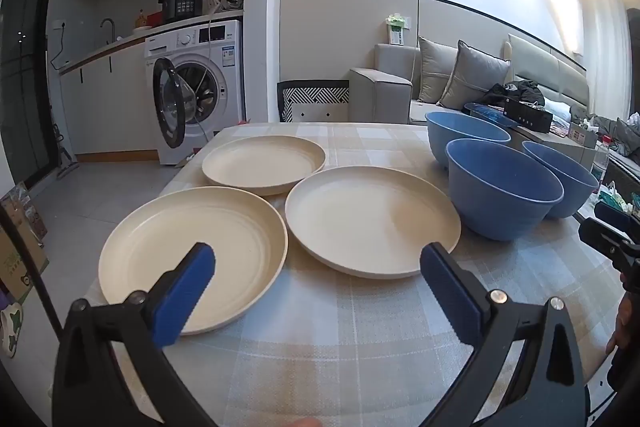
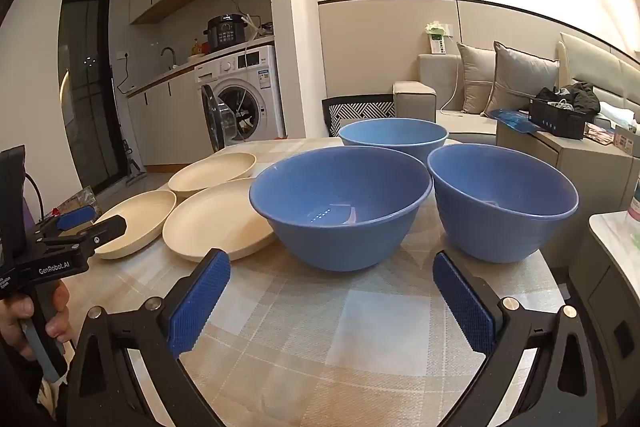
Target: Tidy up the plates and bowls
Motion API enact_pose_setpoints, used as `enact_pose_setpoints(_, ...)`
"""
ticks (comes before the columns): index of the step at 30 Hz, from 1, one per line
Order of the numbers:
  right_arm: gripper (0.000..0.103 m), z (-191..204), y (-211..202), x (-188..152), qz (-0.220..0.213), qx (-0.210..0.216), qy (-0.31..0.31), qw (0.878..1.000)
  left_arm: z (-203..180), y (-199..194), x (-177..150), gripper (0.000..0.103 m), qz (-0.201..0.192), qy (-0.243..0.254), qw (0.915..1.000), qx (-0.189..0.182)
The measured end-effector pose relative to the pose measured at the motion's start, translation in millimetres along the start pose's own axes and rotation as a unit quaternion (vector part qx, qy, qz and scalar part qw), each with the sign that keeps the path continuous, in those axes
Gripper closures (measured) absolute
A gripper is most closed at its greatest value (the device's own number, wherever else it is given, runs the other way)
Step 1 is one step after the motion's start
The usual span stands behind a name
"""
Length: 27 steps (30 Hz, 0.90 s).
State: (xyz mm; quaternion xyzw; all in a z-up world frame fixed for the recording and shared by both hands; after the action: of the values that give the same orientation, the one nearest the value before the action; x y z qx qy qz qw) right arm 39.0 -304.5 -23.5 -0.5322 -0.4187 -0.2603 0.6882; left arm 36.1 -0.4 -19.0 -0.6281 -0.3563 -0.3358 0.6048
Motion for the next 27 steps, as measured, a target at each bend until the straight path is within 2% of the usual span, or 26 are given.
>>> enact_pose_setpoints(27, 0.0, 5.4, -3.7, 3.9, -0.017, 0.001, -0.021, 1.0, 9.0, -5.0, 4.0, 0.0, -0.006, -0.016, 0.9998, 0.006)
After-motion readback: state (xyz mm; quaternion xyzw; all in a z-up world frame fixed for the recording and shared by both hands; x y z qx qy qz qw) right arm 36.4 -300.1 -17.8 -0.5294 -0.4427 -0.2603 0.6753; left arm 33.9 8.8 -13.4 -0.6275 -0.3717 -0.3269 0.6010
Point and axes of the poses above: each gripper's, at about its wrist camera, not at the fingertips, and y roughly the way its jaws point, z to its left, x to its top, the point moved 4 cm from there along y, roughly the way its jaws point, and after that the axes turned 4 degrees about z, right-handed, at the moved point
